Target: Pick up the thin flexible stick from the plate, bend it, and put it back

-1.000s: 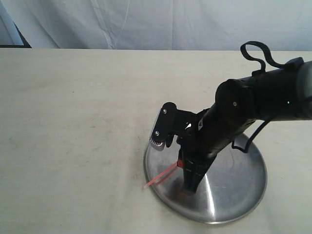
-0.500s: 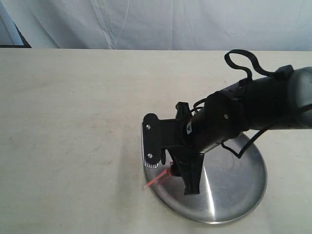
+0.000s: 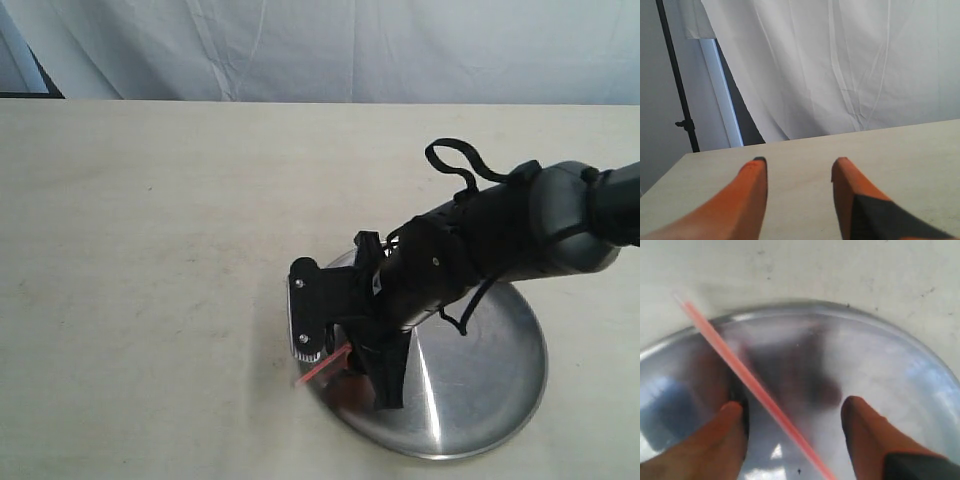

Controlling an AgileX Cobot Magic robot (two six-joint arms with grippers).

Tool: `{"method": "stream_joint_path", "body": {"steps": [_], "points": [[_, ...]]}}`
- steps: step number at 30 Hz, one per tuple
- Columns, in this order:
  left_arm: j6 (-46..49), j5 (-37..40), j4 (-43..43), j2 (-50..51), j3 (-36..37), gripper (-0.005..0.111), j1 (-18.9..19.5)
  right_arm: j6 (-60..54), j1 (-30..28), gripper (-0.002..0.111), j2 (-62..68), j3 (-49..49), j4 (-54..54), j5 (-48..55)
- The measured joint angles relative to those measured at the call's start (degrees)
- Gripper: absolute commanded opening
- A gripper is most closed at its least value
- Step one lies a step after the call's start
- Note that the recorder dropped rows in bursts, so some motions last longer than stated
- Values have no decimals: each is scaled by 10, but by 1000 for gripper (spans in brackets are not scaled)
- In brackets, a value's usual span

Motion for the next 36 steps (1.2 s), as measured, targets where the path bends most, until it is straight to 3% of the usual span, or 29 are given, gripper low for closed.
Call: {"method": "stream_joint_path", "body": {"steps": [5,14,21,31,36], "points": [[0,0,0,0,0,42,0,0,1,0,16,-3,29,-6],[0,0,0,0,0,42,0,10,2,-1,-9,0,99,7],[0,0,0,0,0,42,0,119,2,-1,-144,0,114,21],[-1,0,-3,0,0,42,0,177,2,-1,-278,0,196,86],[-78,-64,-97,0,0,42,0,232,2,-1,-332,0,202,87]]}}
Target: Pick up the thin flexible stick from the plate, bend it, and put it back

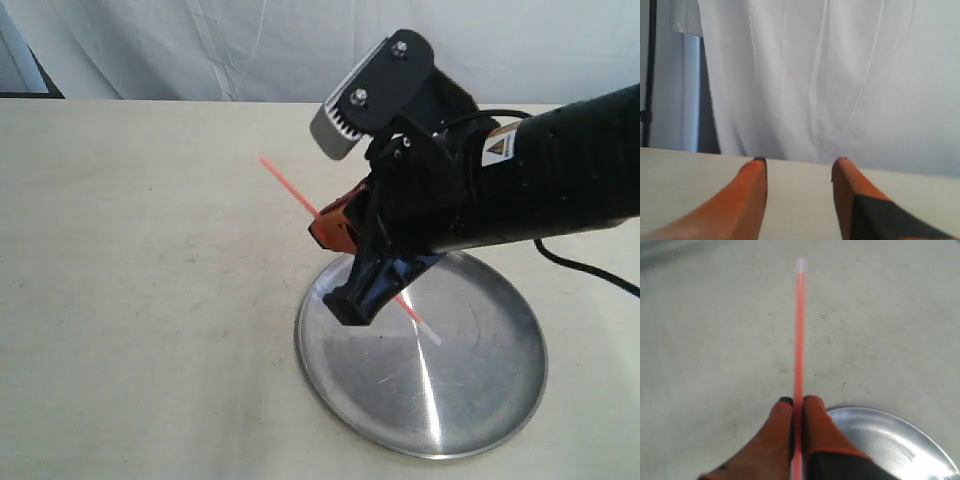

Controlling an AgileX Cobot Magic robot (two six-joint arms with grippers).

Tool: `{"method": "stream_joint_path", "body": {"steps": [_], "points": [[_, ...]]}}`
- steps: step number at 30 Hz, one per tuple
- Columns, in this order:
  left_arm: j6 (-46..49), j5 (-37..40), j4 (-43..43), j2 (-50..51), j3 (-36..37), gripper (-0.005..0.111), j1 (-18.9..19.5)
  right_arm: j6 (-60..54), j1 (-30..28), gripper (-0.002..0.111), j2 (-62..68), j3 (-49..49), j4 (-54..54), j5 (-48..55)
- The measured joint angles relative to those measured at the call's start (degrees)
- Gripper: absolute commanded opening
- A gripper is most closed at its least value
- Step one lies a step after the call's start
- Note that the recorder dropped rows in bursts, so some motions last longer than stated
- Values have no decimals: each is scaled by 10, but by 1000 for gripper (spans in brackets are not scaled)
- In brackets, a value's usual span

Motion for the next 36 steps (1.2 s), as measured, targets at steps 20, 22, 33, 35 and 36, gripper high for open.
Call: {"method": "stream_joint_path", "body": {"steps": [20,22,33,35,36], "points": [[-756,-282,269,31,-47,38,0,209,0,-1,-135,122,40,-173],[-761,-303,297,53,-81,32,0,213,0,-1,-154,129,61,-188],[-764,-512,566,331,-293,30,0,221,0,-1,-217,136,161,-240],[-764,-559,568,387,-296,41,0,221,0,-1,-221,136,183,-235],[-764,-578,569,415,-297,46,-3,221,0,-1,-222,136,191,-233]]}}
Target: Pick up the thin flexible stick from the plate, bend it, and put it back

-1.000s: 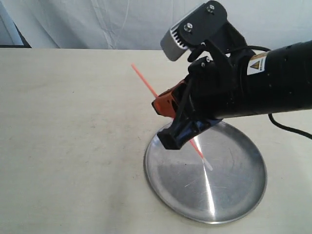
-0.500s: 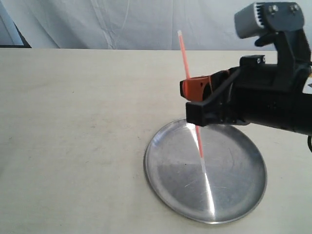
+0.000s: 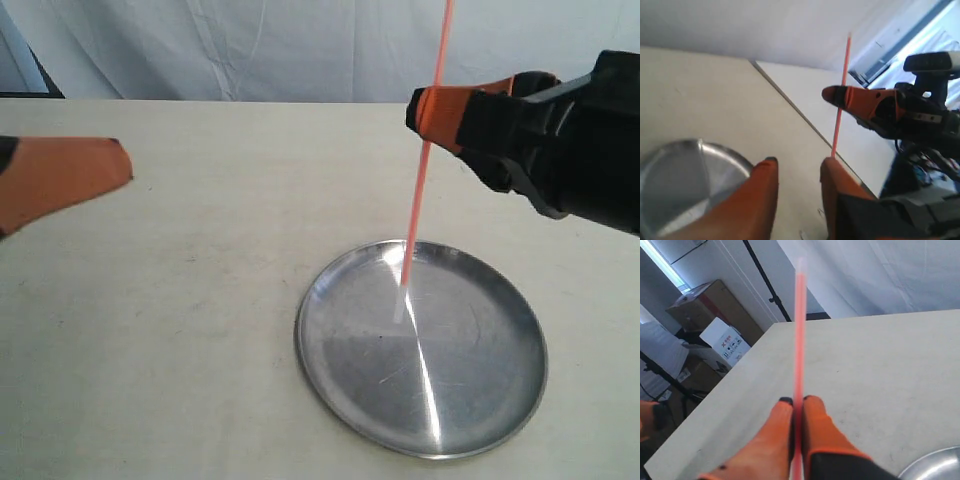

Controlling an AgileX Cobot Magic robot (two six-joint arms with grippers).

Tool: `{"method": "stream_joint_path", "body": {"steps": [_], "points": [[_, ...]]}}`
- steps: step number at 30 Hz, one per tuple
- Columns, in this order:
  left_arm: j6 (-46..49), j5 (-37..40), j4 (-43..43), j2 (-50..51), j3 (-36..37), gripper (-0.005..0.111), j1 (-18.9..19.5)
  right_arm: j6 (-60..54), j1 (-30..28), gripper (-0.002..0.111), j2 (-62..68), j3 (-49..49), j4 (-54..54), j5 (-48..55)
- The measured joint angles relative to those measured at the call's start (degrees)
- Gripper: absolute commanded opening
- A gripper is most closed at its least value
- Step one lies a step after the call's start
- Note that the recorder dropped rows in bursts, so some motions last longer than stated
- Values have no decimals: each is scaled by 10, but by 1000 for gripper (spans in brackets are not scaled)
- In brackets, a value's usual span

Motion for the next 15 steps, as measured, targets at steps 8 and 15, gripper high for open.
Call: {"method": "stream_joint_path", "body": {"steps": [8,15], "points": [[45,-28,-58,142,-1,61,-104,1,0,-1,0,0,53,22],[75,-14,-113,218,-23,61,-252,1,0,-1,0,0,85,30]]}}
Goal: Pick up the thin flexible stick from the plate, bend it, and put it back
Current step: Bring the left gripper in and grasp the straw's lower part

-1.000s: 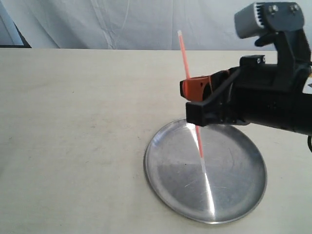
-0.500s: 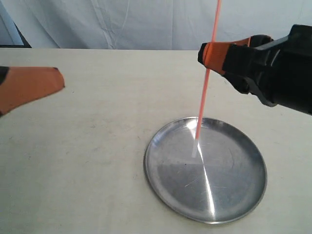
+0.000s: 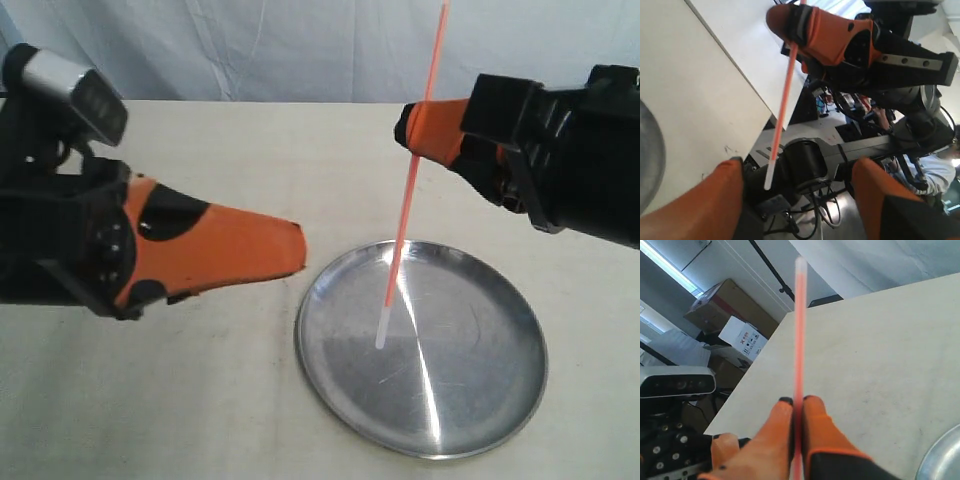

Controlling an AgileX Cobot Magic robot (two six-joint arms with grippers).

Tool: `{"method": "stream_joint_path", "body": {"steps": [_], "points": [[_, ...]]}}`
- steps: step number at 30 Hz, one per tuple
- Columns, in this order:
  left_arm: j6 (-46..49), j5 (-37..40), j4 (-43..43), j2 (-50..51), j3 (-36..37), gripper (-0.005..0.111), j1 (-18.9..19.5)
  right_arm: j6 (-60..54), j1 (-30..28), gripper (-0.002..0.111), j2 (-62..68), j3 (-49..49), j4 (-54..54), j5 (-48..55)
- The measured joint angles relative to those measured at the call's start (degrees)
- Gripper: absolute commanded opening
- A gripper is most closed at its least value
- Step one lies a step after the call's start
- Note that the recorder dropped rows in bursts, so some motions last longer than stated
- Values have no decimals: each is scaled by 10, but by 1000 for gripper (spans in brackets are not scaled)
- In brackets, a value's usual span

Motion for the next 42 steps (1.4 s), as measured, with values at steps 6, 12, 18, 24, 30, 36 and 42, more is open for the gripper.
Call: {"method": "stream_joint_path", "body": {"steps": [6,12,18,24,30,36,42], "points": [[27,62,-20,54,-69,61,-100,-2,0,-1,0,0,11,15],[28,141,51,90,-123,61,-128,-2,0,-1,-5,0,15,16],[29,158,11,114,-131,49,-135,-4,0,-1,-11,1,24,16],[30,164,-15,135,-131,9,-172,-4,0,-1,-11,1,29,16],[50,133,-23,142,-131,0,-183,-6,0,-1,-10,3,27,16],[62,131,-24,147,-134,0,-183,-21,0,-1,-10,4,-19,1],[62,133,-23,147,-135,0,-183,-22,0,-1,-10,4,-28,1]]}}
